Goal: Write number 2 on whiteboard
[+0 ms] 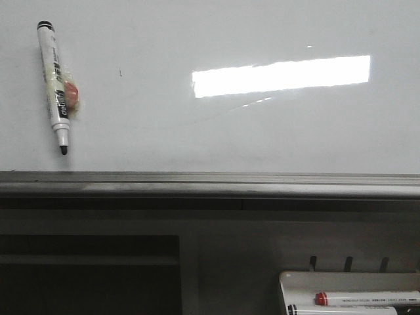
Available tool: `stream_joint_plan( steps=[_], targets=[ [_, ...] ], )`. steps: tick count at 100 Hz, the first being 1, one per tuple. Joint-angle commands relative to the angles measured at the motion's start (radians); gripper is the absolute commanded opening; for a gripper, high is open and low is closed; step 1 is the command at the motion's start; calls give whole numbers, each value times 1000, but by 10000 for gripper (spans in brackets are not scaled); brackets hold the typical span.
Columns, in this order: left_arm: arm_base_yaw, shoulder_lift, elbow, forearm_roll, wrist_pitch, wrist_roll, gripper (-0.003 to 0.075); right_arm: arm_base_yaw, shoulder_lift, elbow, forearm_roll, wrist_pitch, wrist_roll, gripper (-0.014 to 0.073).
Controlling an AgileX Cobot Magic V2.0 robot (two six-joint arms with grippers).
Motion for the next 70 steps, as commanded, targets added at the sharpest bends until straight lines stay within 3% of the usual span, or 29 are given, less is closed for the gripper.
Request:
stream_joint_plan(
  steps=[1, 19, 39, 60, 70],
  targets=[
    [3, -27, 11, 4, -110, -5, -20, -6, -20, 25, -5, -190, 0, -50],
    [3, -27, 11, 4, -113, -5, -20, -6, -20, 25, -5, -399, 0, -50],
    [3, -27, 11, -4, -185, -7, -20, -6, -20, 25, -5, -524, 0, -50],
    [3, -27, 11, -151, -222, -14, -20, -6, -20, 21, -5, -478, 5, -50],
    [1, -25, 7, -166, -222, -14, -21, -6, -20, -31, -4, -378, 114, -50]
  ],
)
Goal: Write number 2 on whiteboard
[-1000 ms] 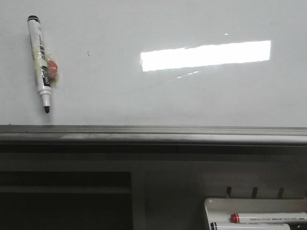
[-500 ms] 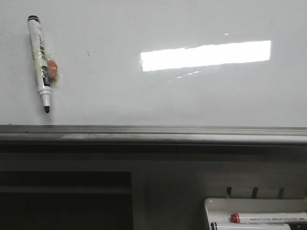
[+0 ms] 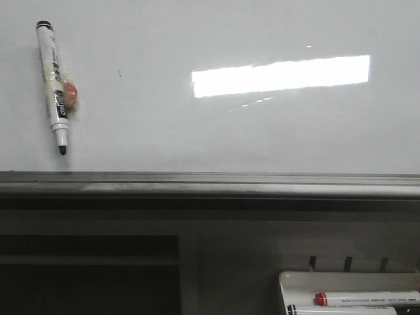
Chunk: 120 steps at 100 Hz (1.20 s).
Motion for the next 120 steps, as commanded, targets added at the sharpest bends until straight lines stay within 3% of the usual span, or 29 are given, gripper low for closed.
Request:
stream_joint_plan(
  steps=[1, 13, 39, 49, 62, 69, 81, 86, 96, 103, 120],
  targets=[
    [1, -25, 6, -46, -84, -10, -20, -6, -20, -36, -4, 20, 93, -50],
    [1, -7, -36, -157, -50, -10, -21, -6, 5, -137, 8, 211, 129, -50],
    [3, 134, -268, -68, 165, -10, -21, -6, 178, -381, 38, 545, 127, -50],
    [3, 192, -329, -65, 198, -10, -20, -6, 239, -463, 44, 634, 127, -50],
    [-2, 236, -351, -80, 194, -10, -13, -6, 271, -489, 82, 646, 127, -50],
    [-20, 247, -351, -95, 188, -10, 59, -6, 271, -487, 106, 652, 127, -50],
    [-54, 254, -345, -129, 110, -10, 343, -4, 271, -487, 123, 669, 127, -50],
    [-66, 263, -331, -136, 33, -10, 426, 2, 271, -487, 132, 661, 129, -50],
    [-72, 284, -317, -136, -62, -10, 470, 16, 271, -487, 172, 658, 124, -50],
    [-78, 304, -317, -134, -60, -10, 454, 31, 271, -487, 214, 672, 20, -50],
    [-172, 353, -317, -136, -46, -10, 450, 57, 271, -487, 441, 703, -400, -50]
  ],
)
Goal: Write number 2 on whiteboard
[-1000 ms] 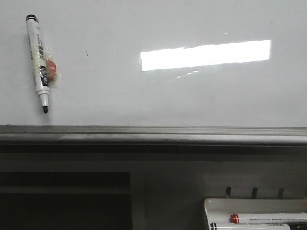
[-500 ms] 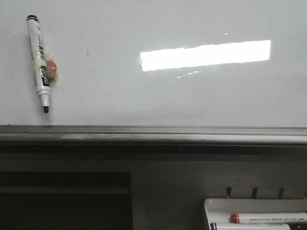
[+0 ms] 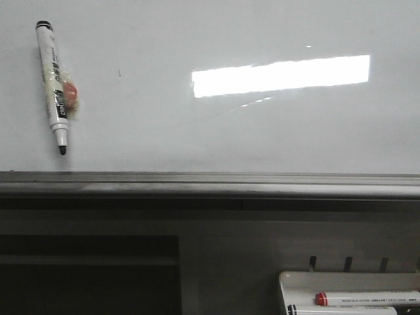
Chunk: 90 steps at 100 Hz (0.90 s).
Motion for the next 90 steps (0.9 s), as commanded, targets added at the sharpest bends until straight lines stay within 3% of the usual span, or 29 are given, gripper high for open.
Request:
stream_joint_plan(
  steps=[1, 10, 35, 54, 90],
  targets=[
    [-67, 43, -27, -11, -82, -8, 450, 8, 22, -37, 136, -49, -233, -50],
    [-158, 89, -27, -11, -109, -8, 446, 39, 22, -37, 212, -47, -370, -38],
    [-369, 284, -27, -75, -214, -8, 399, 224, 22, -37, 222, -78, -381, 184],
    [-464, 432, -27, -133, -318, -8, 400, 282, 22, -37, 222, -169, -381, 183],
    [-626, 673, -27, -298, -447, -8, 400, 284, 67, -37, 244, -294, -381, 181]
  ],
)
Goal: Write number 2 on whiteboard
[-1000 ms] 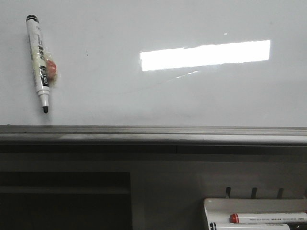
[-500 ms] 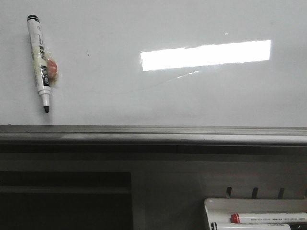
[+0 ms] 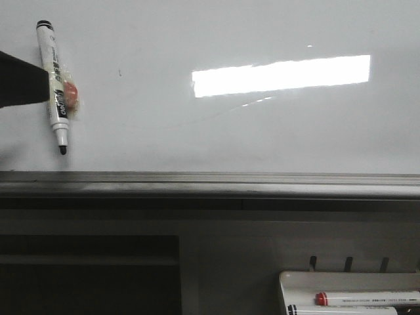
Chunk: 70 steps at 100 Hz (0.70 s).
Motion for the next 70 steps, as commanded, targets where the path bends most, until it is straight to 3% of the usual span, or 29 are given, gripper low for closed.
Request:
stream_joint_plan(
  steps=[1, 70],
  targets=[
    [-22, 44, -28, -59, -129, -8, 400, 0, 33, -37, 25, -111, -14, 181],
    [-35, 264, -95, -105, -210, -60, 399, 0, 43, -37, 36, -127, -14, 181]
  ],
)
